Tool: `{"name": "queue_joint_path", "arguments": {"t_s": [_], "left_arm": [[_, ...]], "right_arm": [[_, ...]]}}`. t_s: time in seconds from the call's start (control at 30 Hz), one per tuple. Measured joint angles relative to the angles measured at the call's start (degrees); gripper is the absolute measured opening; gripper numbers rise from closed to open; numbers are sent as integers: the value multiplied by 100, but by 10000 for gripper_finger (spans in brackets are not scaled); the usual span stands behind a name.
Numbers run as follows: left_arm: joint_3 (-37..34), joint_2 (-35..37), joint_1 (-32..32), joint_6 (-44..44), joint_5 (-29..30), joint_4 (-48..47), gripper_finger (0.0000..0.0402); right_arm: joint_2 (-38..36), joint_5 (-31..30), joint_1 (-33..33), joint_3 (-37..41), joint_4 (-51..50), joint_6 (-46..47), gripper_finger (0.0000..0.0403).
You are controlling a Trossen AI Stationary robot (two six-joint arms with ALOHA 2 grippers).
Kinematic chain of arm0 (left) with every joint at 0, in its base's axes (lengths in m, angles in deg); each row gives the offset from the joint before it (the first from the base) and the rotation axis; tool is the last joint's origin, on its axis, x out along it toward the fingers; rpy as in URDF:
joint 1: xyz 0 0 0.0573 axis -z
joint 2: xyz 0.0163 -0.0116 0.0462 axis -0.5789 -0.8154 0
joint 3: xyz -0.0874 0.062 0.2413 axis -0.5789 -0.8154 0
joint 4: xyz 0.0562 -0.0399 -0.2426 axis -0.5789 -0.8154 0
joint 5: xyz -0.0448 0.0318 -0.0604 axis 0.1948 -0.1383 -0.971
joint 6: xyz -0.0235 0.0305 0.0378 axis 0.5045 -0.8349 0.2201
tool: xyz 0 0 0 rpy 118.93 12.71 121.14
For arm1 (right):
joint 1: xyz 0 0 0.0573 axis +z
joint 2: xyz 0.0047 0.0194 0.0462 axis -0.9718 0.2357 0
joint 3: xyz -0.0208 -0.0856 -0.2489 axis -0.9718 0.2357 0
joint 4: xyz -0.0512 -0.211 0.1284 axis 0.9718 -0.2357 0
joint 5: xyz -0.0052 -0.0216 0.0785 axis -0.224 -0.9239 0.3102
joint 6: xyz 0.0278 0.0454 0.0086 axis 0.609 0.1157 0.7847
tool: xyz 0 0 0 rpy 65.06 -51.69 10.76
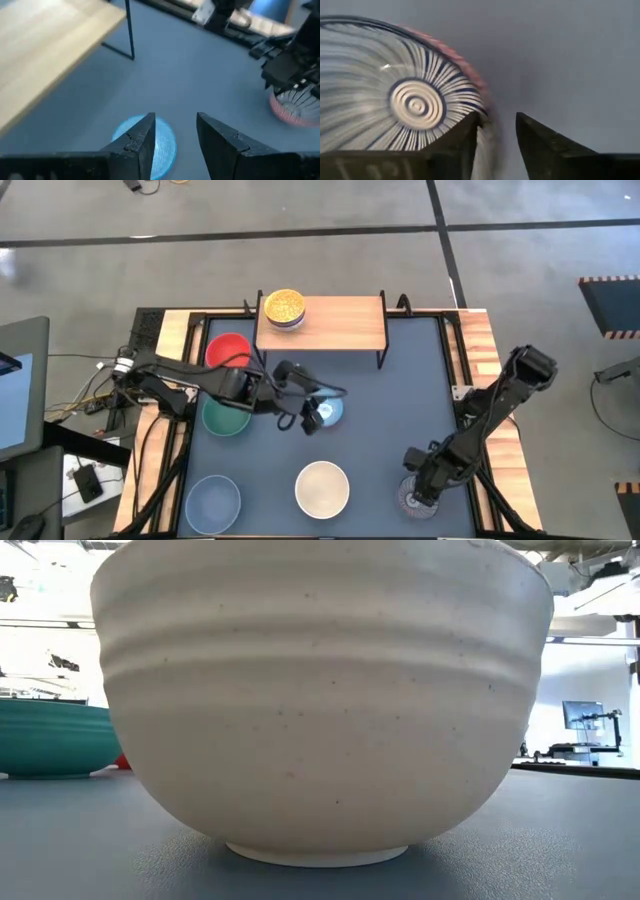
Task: Place and stack bowls onto a shelf
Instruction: Stack the blue patterned white bowl on the top of the yellow patterned bowl on the shelf
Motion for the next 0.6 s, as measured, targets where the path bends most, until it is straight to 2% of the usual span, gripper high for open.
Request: {"name": "queue_joint_path", "arguments": {"t_s": [0.1, 0.2, 0.37, 0.6], "left_arm": [[-1, -165, 55, 197, -167, 307, 128], [-1, -354, 109, 380, -575, 467, 128], [-1, -541, 202, 537, -924, 598, 128], [2, -634, 224, 297, -893, 1260, 128]], "right_arm": [[138, 7, -8, -137, -9, 274, 95], [118, -176, -46, -362, -134, 567, 37], [67, -999, -375, -1059, -1032, 543, 39], [106, -2050, -1275, -2300, -2791, 48, 44]]}}
